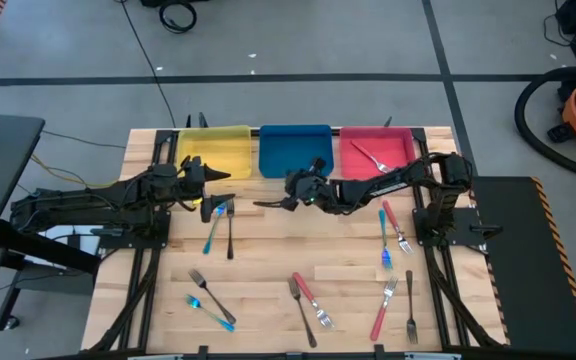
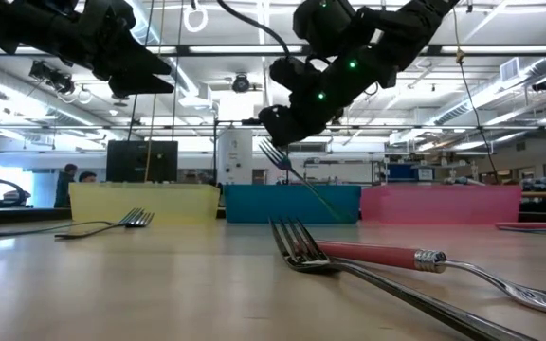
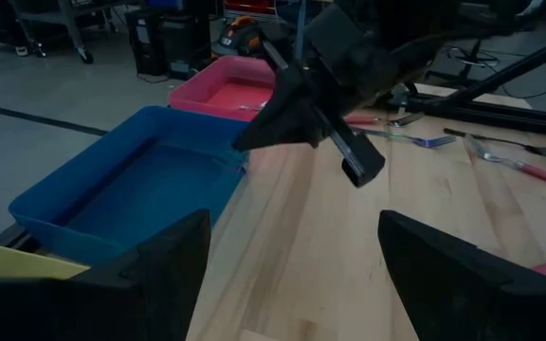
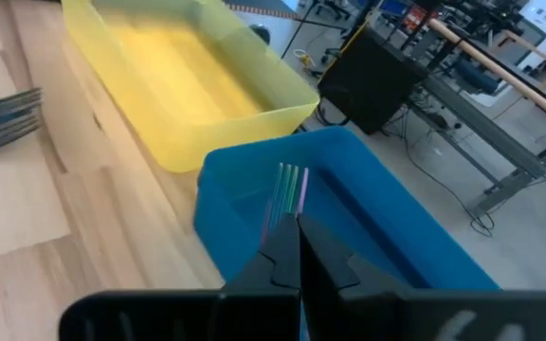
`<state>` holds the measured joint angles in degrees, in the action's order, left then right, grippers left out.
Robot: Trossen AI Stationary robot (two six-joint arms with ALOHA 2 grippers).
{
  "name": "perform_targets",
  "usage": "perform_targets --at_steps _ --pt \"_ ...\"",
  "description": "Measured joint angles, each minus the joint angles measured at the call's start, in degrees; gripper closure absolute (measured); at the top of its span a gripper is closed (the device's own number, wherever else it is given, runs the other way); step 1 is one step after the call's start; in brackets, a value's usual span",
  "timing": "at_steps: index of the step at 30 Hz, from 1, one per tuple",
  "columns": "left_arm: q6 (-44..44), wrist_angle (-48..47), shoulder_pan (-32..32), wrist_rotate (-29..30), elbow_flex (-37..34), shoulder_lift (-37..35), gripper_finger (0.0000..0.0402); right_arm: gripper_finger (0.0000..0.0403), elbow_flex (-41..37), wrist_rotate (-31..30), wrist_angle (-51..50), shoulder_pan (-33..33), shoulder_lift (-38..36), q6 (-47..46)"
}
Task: Sort silverware by color (type)
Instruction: Put the middle top blue fork into the blue bin
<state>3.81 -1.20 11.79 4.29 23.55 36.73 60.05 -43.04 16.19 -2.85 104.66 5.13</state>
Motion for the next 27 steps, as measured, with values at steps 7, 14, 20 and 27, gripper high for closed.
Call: perform_targets --at_steps 7,14,20,27 --pt "-0.02 0.01 0.00 0.00 0.00 0.00 0.0095 0.0403 0.00 -0.52 0.17 -1.14 -2.82 0.08" --pt "0.00 0.02 0.00 0.00 0.00 0.00 0.0095 0.0403 0.00 -0.18 2.71 -4.46 -5.58 2.59" --pt "-0.03 0.03 -0.01 0.00 0.00 0.00 0.0095 0.0401 0.00 2.98 0.81 -5.37 -6.30 2.58" --pt "-0.02 -0.01 0.00 0.00 0.00 0.00 0.0095 0.0385 0.00 6.37 4.66 -4.13 -6.23 2.52"
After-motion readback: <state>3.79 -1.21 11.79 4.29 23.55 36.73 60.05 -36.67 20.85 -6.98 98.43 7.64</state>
